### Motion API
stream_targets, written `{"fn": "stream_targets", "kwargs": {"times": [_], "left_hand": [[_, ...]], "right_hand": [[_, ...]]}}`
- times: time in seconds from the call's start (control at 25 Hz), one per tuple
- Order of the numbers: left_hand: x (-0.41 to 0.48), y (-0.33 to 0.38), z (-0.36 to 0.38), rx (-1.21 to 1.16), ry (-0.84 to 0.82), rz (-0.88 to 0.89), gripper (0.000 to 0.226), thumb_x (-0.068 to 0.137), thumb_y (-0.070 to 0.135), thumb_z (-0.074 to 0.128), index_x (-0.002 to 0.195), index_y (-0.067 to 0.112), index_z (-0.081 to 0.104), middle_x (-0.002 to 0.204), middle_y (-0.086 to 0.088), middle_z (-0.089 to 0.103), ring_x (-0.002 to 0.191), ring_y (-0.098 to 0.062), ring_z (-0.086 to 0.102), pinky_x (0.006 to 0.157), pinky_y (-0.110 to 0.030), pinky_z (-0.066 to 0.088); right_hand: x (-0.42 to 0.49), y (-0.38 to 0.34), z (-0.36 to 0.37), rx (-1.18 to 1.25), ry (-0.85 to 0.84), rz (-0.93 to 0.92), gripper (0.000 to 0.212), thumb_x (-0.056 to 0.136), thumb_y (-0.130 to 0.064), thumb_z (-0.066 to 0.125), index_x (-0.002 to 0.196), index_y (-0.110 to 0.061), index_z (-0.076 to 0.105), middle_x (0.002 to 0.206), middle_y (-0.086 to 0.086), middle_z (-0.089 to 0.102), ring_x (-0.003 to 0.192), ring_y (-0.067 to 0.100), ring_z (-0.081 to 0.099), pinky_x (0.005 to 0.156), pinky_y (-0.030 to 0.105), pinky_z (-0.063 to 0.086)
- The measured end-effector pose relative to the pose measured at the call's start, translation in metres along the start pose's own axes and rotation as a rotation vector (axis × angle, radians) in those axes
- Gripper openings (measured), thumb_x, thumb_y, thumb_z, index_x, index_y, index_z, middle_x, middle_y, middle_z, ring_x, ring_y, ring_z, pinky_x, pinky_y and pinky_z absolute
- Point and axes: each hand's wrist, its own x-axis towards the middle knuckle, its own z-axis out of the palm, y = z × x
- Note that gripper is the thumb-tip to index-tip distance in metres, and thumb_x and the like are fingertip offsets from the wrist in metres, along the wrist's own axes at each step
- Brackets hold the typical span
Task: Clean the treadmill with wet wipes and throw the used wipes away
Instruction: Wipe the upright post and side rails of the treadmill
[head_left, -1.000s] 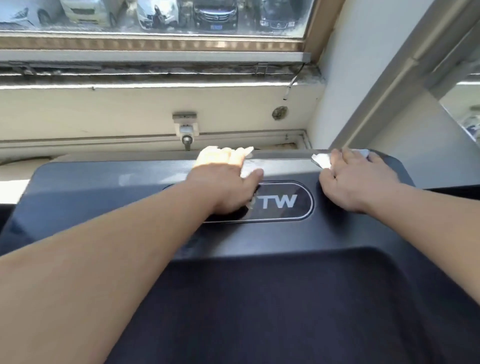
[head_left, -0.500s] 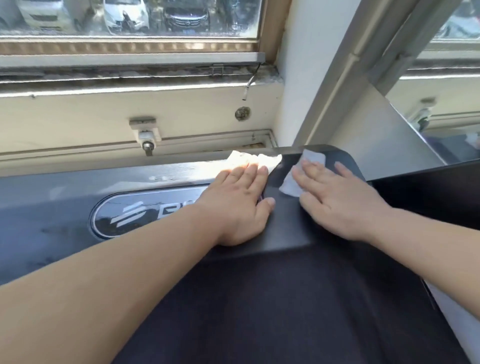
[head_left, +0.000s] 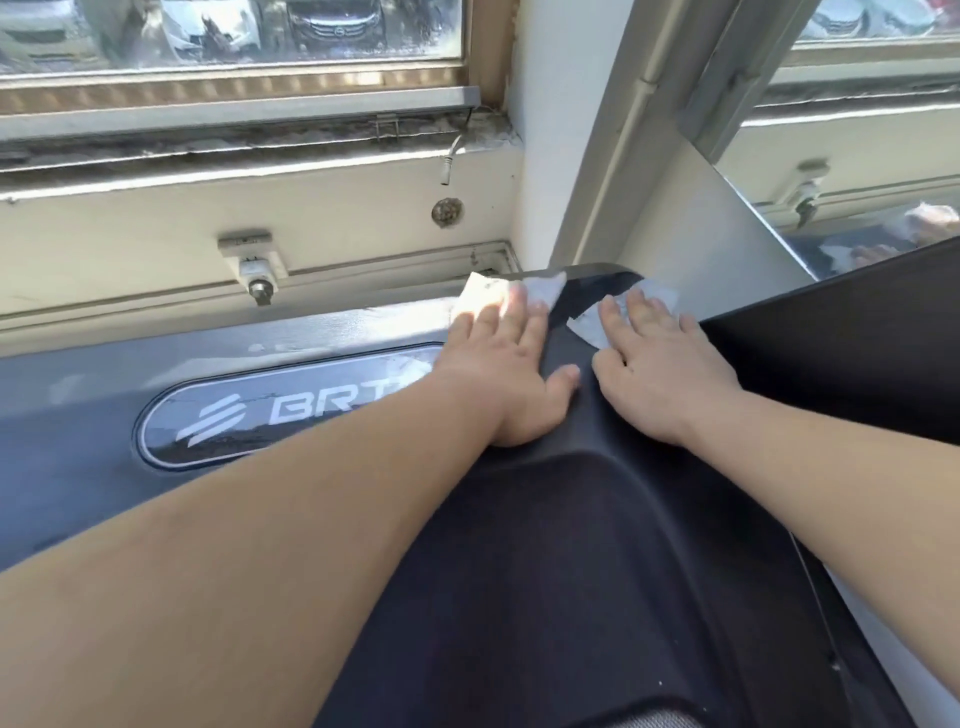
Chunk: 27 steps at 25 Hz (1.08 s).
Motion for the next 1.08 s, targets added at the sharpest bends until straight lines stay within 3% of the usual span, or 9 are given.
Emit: {"fn": "stream_targets", "kwargs": {"times": [0.08, 0.2, 0.44, 0.56, 0.64, 0.72, 0.84, 0.96, 1.08], "left_hand": [[-0.013, 0.024, 0.014, 0.021, 0.019, 0.106, 0.080, 0.100, 0.059, 0.017, 0.161, 0.016, -0.013, 0.168, -0.008, -0.022, 0.154, -0.025, -0.023, 0.125, -0.048, -0.011], [-0.038, 0.041, 0.024, 0.020, 0.006, 0.171, 0.079, 0.100, 0.052, 0.017, 0.160, 0.013, -0.016, 0.167, -0.008, -0.026, 0.152, -0.023, -0.030, 0.125, -0.046, -0.013], [-0.098, 0.010, 0.035, 0.067, -0.017, 0.206, 0.082, 0.100, 0.065, 0.014, 0.159, 0.019, -0.019, 0.164, -0.003, -0.032, 0.149, -0.018, -0.035, 0.125, -0.041, -0.014], [-0.086, -0.016, 0.027, 0.087, -0.003, 0.131, 0.079, 0.101, 0.063, 0.013, 0.160, 0.019, -0.018, 0.166, -0.004, -0.028, 0.151, -0.018, -0.032, 0.125, -0.041, -0.014], [-0.060, -0.027, 0.016, 0.094, -0.001, 0.069, 0.078, 0.101, 0.062, 0.012, 0.161, 0.019, -0.016, 0.168, -0.005, -0.023, 0.154, -0.020, -0.024, 0.126, -0.042, -0.010], [-0.030, -0.036, 0.002, 0.087, -0.011, 0.006, 0.077, 0.101, 0.063, 0.011, 0.162, 0.022, -0.010, 0.171, -0.006, -0.011, 0.157, -0.024, -0.009, 0.127, -0.044, 0.000], [-0.003, -0.043, -0.008, 0.071, -0.025, -0.056, 0.073, 0.101, 0.062, 0.014, 0.163, 0.025, 0.000, 0.171, -0.008, 0.007, 0.155, -0.031, 0.013, 0.124, -0.048, 0.015], [0.009, -0.043, -0.003, 0.052, -0.013, -0.081, 0.078, 0.098, 0.068, 0.012, 0.163, 0.026, -0.002, 0.171, -0.009, 0.001, 0.157, -0.032, 0.003, 0.125, -0.051, 0.006], [0.021, -0.043, -0.006, 0.039, -0.014, -0.091, 0.088, 0.092, 0.077, 0.010, 0.163, 0.026, -0.004, 0.170, -0.009, 0.006, 0.157, -0.032, 0.002, 0.125, -0.052, 0.003]], "right_hand": [[-0.019, 0.001, 0.005, 0.005, 0.009, -0.048, 0.068, 0.100, -0.038, 0.018, 0.163, -0.027, -0.003, 0.171, 0.000, -0.010, 0.157, 0.014, -0.009, 0.128, 0.041, -0.005], [-0.047, 0.000, 0.015, 0.037, 0.006, -0.092, 0.072, 0.095, -0.039, 0.017, 0.163, -0.025, -0.003, 0.170, -0.005, -0.012, 0.155, 0.008, -0.013, 0.127, 0.038, -0.006], [-0.111, -0.019, 0.031, -0.021, 0.021, -0.231, 0.083, 0.085, -0.053, -0.004, 0.162, -0.023, 0.000, 0.169, -0.007, -0.010, 0.154, 0.003, -0.014, 0.127, 0.033, -0.009], [-0.111, -0.025, 0.026, -0.019, -0.030, -0.258, 0.078, 0.090, -0.054, -0.005, 0.163, -0.026, -0.001, 0.169, -0.010, -0.012, 0.153, 0.003, -0.016, 0.127, 0.034, -0.009], [-0.083, -0.028, 0.016, -0.003, -0.040, -0.245, 0.068, 0.099, -0.051, 0.007, 0.163, -0.028, 0.000, 0.170, -0.009, -0.011, 0.155, 0.007, -0.012, 0.127, 0.037, -0.009], [-0.040, -0.033, 0.003, -0.007, -0.059, -0.215, 0.062, 0.104, -0.046, 0.015, 0.163, -0.032, 0.001, 0.170, -0.006, -0.010, 0.157, 0.012, -0.008, 0.126, 0.042, -0.007], [0.014, -0.038, -0.013, 0.022, -0.123, -0.127, 0.059, 0.105, -0.048, 0.012, 0.162, -0.037, 0.001, 0.170, -0.004, -0.012, 0.157, 0.016, -0.008, 0.125, 0.047, -0.007], [0.044, -0.040, -0.024, 0.033, -0.143, -0.074, 0.058, 0.104, -0.050, 0.011, 0.161, -0.040, 0.004, 0.171, -0.004, -0.008, 0.157, 0.017, -0.007, 0.126, 0.047, -0.006], [0.063, -0.041, -0.043, 0.023, -0.151, -0.059, 0.057, 0.104, -0.050, 0.012, 0.160, -0.042, 0.016, 0.171, -0.006, 0.009, 0.158, 0.020, 0.005, 0.127, 0.047, 0.003]]}}
